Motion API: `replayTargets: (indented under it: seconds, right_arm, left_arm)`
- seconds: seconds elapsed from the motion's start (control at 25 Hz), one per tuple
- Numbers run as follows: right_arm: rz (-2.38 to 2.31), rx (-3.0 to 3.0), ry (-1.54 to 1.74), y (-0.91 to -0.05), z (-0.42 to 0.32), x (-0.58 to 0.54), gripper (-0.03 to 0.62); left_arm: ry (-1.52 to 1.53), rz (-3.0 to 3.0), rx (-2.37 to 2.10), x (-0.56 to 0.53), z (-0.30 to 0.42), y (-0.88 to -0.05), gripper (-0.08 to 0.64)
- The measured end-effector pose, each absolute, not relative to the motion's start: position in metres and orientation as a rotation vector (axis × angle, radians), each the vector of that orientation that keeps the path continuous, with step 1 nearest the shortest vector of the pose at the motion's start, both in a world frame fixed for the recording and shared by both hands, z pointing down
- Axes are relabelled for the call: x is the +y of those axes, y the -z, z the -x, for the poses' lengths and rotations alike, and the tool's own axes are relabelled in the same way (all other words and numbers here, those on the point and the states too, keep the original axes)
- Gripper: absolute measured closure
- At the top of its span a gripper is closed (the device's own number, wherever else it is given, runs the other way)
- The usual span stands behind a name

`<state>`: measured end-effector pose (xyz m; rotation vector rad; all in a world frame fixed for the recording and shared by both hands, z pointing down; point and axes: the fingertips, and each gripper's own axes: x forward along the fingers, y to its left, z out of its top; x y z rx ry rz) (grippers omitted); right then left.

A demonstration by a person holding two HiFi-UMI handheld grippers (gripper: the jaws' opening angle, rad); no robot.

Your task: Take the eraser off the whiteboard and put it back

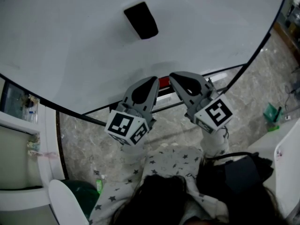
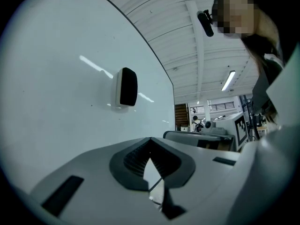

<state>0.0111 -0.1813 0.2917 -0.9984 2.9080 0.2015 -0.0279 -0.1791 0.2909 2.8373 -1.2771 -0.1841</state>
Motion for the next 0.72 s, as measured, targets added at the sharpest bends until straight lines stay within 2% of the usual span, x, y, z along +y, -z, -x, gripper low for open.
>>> replayTargets:
  seconds: [0.72]
  right_arm:
    - [0.973, 2.884, -0.17, -0.2877, -0.0086, -0.1843, 0.584]
  left_arm:
    - [0.186, -2.843, -1.273, -0.1798, 0.0309, -0.2949, 0.559]
